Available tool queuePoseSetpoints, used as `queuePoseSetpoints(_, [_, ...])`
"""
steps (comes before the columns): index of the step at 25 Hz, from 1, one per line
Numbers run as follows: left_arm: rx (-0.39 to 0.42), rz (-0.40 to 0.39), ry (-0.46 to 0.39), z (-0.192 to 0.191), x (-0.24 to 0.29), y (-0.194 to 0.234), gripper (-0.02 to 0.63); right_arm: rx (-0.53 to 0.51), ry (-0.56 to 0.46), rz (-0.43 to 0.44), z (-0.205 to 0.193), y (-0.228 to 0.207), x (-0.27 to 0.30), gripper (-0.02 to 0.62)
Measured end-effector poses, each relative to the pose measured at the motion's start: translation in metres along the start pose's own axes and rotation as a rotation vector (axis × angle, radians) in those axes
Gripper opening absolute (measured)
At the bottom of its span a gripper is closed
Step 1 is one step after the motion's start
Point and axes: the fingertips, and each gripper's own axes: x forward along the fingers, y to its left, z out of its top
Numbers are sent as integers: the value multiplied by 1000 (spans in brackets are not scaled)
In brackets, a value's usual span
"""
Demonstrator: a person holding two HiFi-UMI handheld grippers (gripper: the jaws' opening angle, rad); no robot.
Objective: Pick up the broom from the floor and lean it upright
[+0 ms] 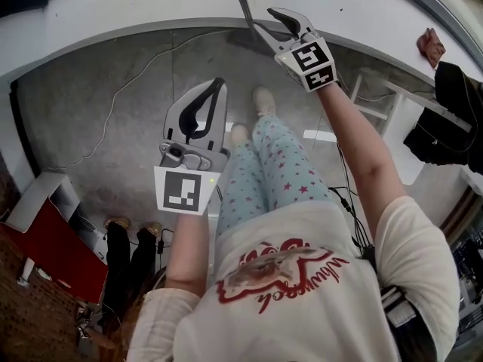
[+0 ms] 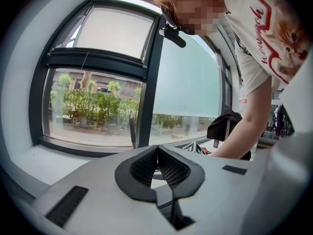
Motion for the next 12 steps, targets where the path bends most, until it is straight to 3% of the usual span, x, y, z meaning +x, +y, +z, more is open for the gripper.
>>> queuePoseSetpoints(4, [19,-23,-33,10,-20,-6,20,29,-73,-110,29,15,-43,158])
queuePoseSetpoints(6, [25,-38,-59,18,-32,-10,20,40,-111,-170,52,32,-71,48])
queuePoseSetpoints(7, [29,-46,-71,21,-38,-13,20,53,-147,-187,66,44,-87,34])
queuePoseSetpoints(12, [53,-112,-87,41,-81,-47,20,99,-387,-184,147,124,-187,25])
